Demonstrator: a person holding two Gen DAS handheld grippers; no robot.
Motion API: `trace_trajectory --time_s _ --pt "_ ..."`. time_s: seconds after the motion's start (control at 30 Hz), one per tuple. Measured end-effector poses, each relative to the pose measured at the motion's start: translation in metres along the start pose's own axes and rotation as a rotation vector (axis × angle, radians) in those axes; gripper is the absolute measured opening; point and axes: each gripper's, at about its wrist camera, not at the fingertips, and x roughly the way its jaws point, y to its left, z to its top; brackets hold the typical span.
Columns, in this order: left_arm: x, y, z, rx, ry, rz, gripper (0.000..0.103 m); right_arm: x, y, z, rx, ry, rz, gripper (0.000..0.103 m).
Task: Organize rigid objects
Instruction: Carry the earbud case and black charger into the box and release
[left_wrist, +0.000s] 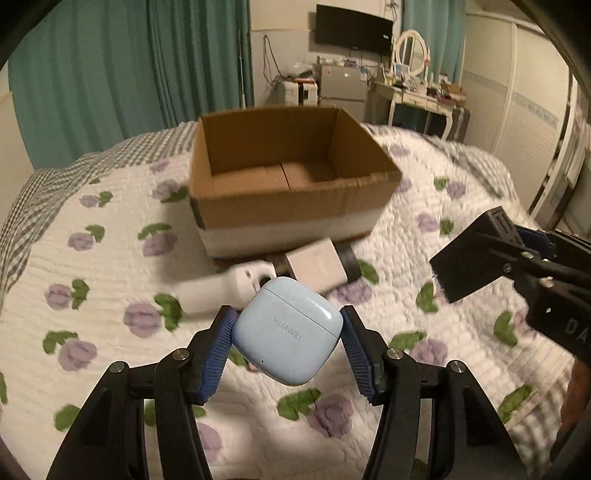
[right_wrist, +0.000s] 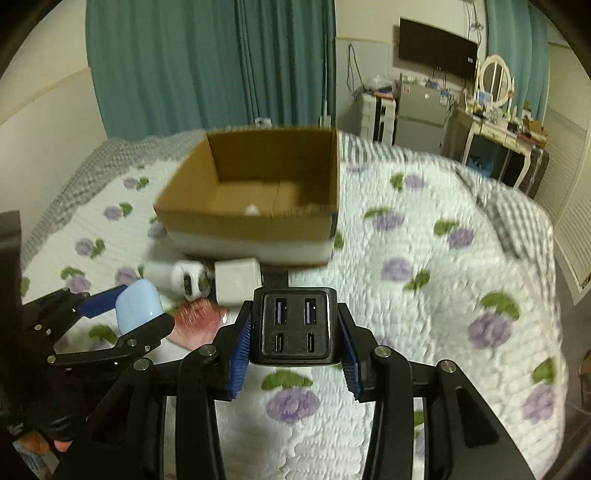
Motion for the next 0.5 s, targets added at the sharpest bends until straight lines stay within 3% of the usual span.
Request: trace_trajectory --time_s 0.27,0.5 --pt "-0.011 0.03 0.07 -0.053 -0.073 -0.026 0.059 -0.015 0.007 0.074 -0.046 -0.115 0.029 0.042" --pt "0.03 0.044 0.14 -0.004 -0.111 0.009 0.059 0.021 0.006 0.142 -0.067 -0.179 0.072 0.042"
